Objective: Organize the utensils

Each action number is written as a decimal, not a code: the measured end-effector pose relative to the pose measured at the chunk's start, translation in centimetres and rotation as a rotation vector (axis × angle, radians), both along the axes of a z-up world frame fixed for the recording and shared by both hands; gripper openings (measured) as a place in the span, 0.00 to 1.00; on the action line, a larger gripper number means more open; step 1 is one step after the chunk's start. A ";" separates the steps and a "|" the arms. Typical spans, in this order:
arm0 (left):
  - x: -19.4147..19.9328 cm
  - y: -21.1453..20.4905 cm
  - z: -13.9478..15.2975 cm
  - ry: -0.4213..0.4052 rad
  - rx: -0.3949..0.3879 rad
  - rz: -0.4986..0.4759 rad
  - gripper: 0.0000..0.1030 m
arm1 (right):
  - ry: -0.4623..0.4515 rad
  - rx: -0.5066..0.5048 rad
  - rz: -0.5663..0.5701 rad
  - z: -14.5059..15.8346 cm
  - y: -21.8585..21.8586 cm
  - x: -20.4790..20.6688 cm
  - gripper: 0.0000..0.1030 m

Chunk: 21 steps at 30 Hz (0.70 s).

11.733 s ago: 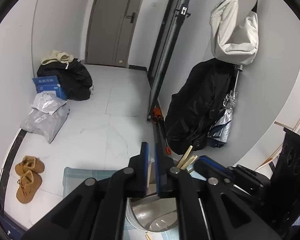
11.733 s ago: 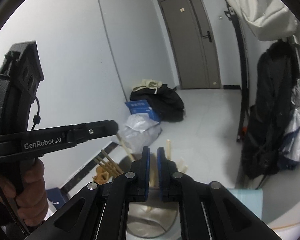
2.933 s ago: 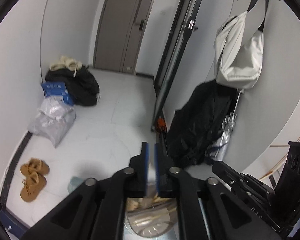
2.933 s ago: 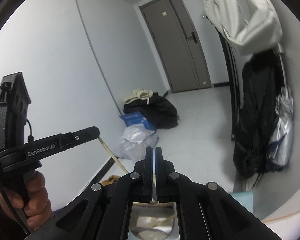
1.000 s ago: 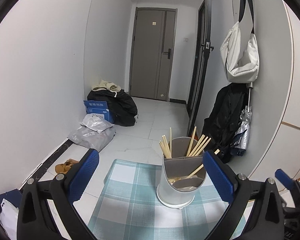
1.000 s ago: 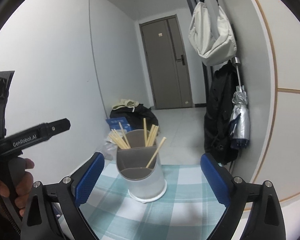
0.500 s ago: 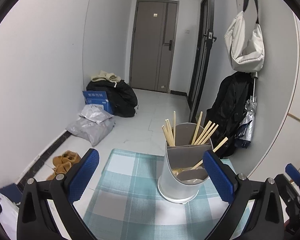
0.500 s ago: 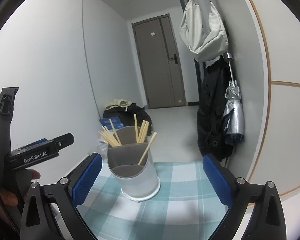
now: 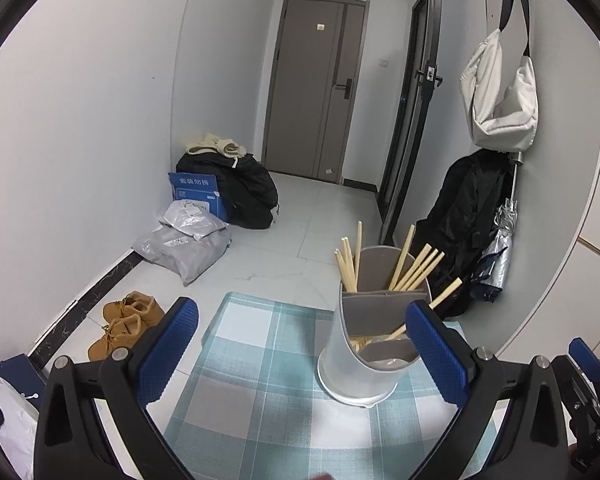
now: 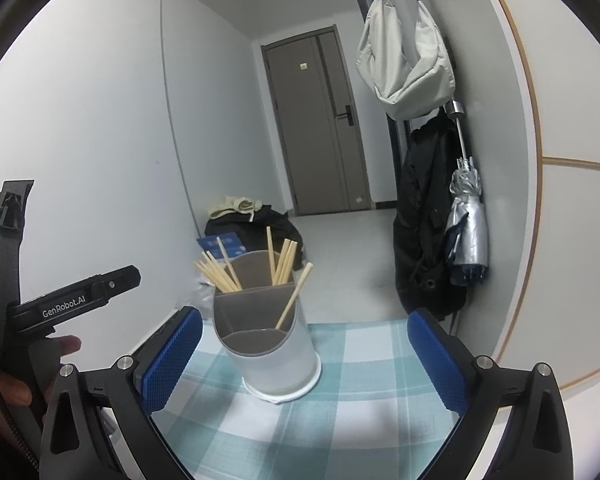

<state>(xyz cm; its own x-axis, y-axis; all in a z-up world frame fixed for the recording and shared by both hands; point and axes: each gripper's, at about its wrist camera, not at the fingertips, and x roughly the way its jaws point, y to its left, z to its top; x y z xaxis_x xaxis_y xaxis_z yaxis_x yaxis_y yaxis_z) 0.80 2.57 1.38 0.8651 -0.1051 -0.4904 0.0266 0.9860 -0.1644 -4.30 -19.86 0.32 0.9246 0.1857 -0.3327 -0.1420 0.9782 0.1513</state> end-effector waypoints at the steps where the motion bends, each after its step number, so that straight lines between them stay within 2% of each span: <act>1: 0.1 0.0 -0.1 0.011 -0.008 -0.008 0.99 | 0.001 0.000 0.001 0.0 0.0 0.0 1.00; 21: -0.4 -0.4 -0.3 0.010 0.003 -0.013 0.99 | 0.006 -0.037 -0.007 -0.5 0.1 -0.1 1.00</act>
